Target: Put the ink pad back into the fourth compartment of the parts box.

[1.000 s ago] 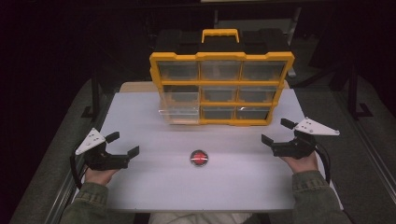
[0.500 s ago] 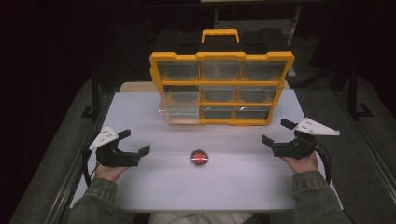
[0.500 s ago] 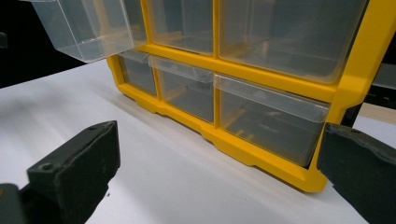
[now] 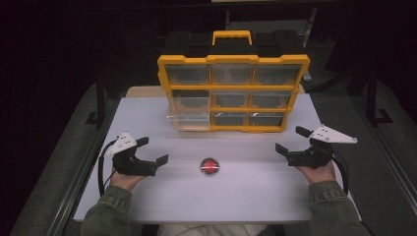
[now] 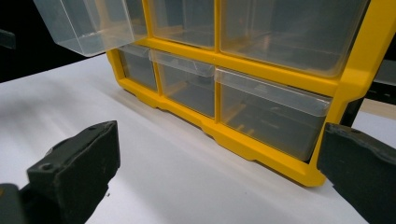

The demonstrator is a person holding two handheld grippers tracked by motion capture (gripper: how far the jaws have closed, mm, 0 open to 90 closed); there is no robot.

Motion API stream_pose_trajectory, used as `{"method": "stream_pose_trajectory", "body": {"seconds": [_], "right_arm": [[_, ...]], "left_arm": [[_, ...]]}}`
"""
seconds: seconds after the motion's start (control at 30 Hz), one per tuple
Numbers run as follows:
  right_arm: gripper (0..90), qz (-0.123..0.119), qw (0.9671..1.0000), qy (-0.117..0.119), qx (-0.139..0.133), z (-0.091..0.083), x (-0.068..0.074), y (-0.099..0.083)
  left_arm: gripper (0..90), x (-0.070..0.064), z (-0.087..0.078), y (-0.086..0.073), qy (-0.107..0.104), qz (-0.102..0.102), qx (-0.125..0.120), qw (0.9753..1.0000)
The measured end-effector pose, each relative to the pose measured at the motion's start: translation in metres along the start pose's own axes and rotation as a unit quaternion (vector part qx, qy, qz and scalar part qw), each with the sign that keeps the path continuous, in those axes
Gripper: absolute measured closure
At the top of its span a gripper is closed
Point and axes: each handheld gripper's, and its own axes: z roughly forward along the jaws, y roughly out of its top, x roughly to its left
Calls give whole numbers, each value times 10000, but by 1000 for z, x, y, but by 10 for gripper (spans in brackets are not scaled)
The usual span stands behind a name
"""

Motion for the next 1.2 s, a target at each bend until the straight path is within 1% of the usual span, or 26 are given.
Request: {"method": "stream_pose_trajectory", "body": {"seconds": [0.03,0.07,0.17,0.2,0.33,0.47,0.53,0.6,0.63,0.67,0.8,0.9,1.0,1.1,1.17,1.2], "right_arm": [[0,0,10000,0,0,0,0,0],[0,-2,10000,1,7,0,0,0],[0,-15,10000,-10,12,-1,0,0],[0,-21,10000,-21,-1,-1,0,0],[0,-20,10000,-29,-2,-1,0,0],[0,-18,10000,-25,24,0,0,0],[0,-37,10000,-23,24,0,0,0],[0,-39,10000,-20,31,0,0,-1],[0,-40,10000,-18,35,0,0,-1],[0,-45,10000,-22,39,0,0,-1],[0,-95,9999,-86,7,-1,0,0],[0,-89,9999,-94,4,-1,0,0],[0,-90,9999,-87,56,-1,0,-1],[0,-87,9999,-87,77,-1,0,-2],[0,-95,9999,-95,70,-2,0,-2],[0,-95,9999,-95,70,-2,0,-2]], "left_arm": [[0,0,0,0,0,0,0,10000],[0,-4,2,2,-55,66,29,10000],[0,-7,5,3,-76,87,46,9999],[0,-9,8,4,-93,133,77,9998],[0,-12,13,5,-149,143,94,9997],[0,-18,20,6,-280,212,118,9993],[0,-19,22,7,-288,231,123,9992],[0,-22,28,7,-332,296,188,9988],[0,-22,28,7,-332,296,188,9988],[0,-24,32,6,-373,308,230,9986],[0,-28,40,4,-433,388,339,9977],[0,-31,43,4,-465,423,360,9974],[0,-35,51,3,-542,514,413,9963],[0,-37,55,3,-590,537,417,9959],[0,-39,61,2,-671,566,436,9952],[0,-39,61,2,-671,566,436,9952]]}}
